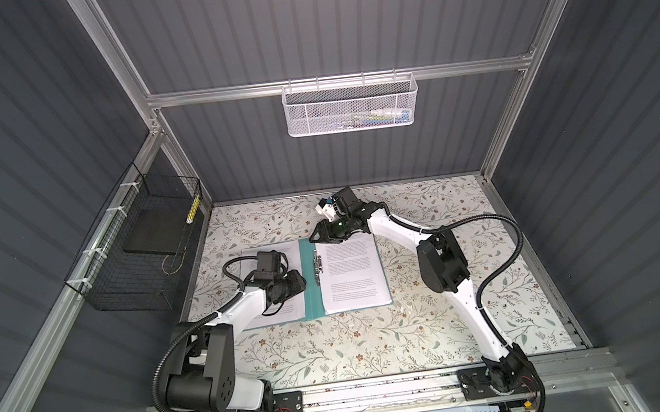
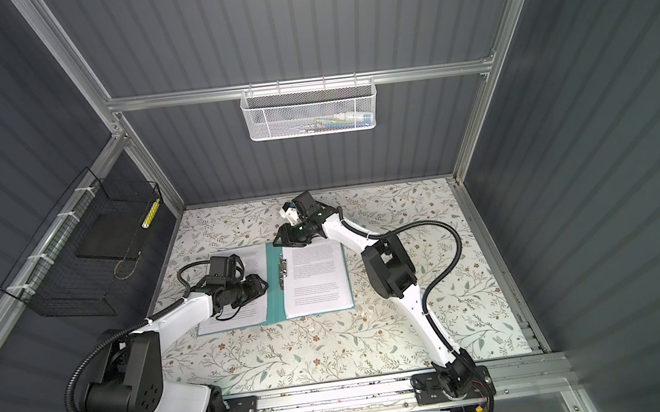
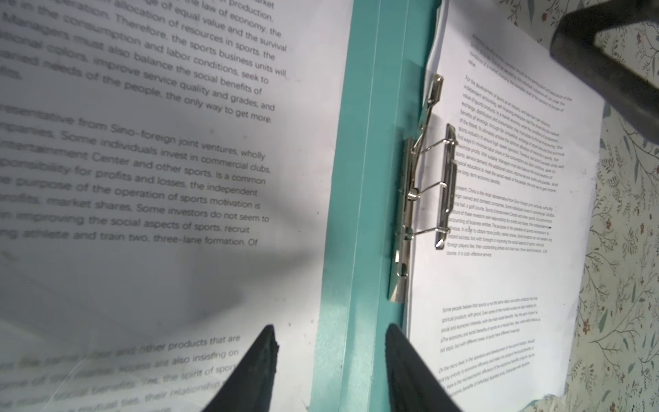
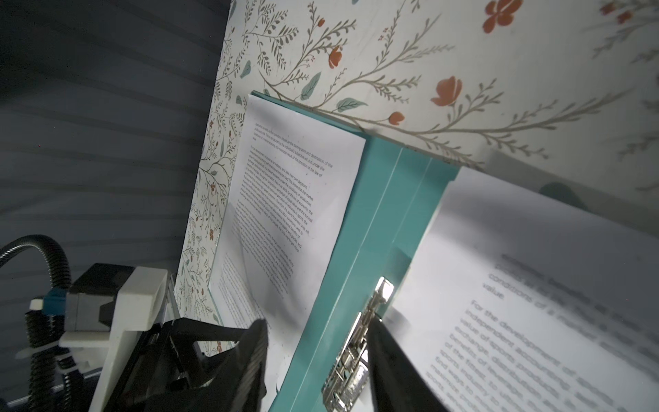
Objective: Put the files into the folder
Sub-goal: 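Move right gripper to folder's far edge while left gripper lowers to clip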
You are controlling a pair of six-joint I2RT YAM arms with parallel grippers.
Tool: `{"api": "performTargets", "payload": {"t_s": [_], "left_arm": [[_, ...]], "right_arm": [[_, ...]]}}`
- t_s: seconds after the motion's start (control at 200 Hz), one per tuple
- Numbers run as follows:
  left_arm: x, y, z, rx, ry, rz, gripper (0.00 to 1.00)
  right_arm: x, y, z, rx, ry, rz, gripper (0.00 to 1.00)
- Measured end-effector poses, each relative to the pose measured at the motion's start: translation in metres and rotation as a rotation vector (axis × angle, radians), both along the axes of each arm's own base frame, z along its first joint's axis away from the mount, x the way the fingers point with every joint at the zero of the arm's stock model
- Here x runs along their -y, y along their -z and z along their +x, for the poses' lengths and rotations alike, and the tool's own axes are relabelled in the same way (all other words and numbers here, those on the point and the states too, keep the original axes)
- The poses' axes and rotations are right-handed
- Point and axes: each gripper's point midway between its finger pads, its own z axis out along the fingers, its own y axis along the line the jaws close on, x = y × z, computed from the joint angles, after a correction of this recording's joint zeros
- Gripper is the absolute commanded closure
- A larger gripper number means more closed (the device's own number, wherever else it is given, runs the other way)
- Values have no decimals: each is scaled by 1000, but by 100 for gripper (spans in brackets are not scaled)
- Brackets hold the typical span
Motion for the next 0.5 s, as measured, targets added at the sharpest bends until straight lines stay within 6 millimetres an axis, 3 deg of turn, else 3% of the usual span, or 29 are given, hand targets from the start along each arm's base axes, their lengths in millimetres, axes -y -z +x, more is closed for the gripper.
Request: {"api": "performTargets", "payload": {"t_s": [0.34,0.5], "left_arm": [[-1,6,-4,-7,0,2,50],[-1,6,-3,0,0,1,51]], "right_arm": [[-4,32,1,-42,-1,6,57],[-5,33,1,-48,-1,17,57]]}}
